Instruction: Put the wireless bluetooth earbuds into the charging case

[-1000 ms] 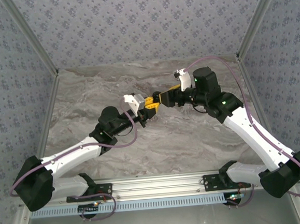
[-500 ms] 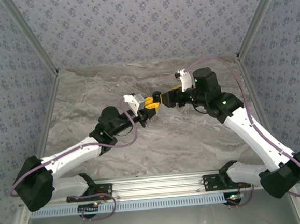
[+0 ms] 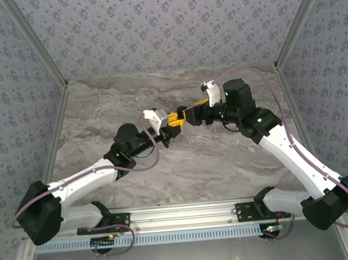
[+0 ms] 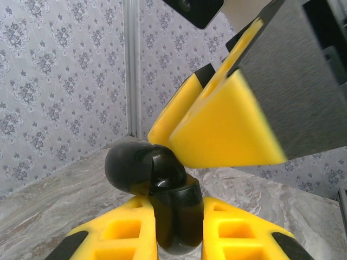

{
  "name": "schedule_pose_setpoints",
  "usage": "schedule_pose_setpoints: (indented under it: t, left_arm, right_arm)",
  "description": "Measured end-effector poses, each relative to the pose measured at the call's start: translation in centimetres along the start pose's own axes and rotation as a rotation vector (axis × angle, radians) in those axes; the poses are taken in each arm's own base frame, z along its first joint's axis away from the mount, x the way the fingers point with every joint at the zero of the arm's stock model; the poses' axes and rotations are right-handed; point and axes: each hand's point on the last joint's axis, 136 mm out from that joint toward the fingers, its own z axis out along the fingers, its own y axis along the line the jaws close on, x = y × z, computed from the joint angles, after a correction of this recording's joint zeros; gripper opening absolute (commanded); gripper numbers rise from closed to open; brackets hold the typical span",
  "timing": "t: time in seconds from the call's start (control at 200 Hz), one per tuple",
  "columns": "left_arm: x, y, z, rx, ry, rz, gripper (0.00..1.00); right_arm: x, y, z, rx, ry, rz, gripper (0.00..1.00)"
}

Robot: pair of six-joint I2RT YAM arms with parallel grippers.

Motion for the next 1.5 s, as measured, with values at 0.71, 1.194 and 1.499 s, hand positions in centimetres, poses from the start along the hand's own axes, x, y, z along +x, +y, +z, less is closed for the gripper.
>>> schedule_pose_setpoints:
  t: [0.71, 1.194, 1.499]
  left_arm:
    - [0.3, 0.2, 0.0, -0.009, 0.011, -0.003, 0.0]
    - [0.0, 0.1, 0.0, -0.003, -0.001, 0.001, 0.0]
    - [-0.5, -0.2, -0.2, 0.008, -0.013, 0.005, 0.0]
  right_arm:
    - [0.6, -0.6, -0.1, 0.041, 0.025, -0.006, 0.68]
    - [0.2, -1.6, -0.6, 0.055, 0.018, 0.007, 0.72]
    - [-1.6, -1.2, -2.5, -0.027, -0.068, 0.053, 0.93]
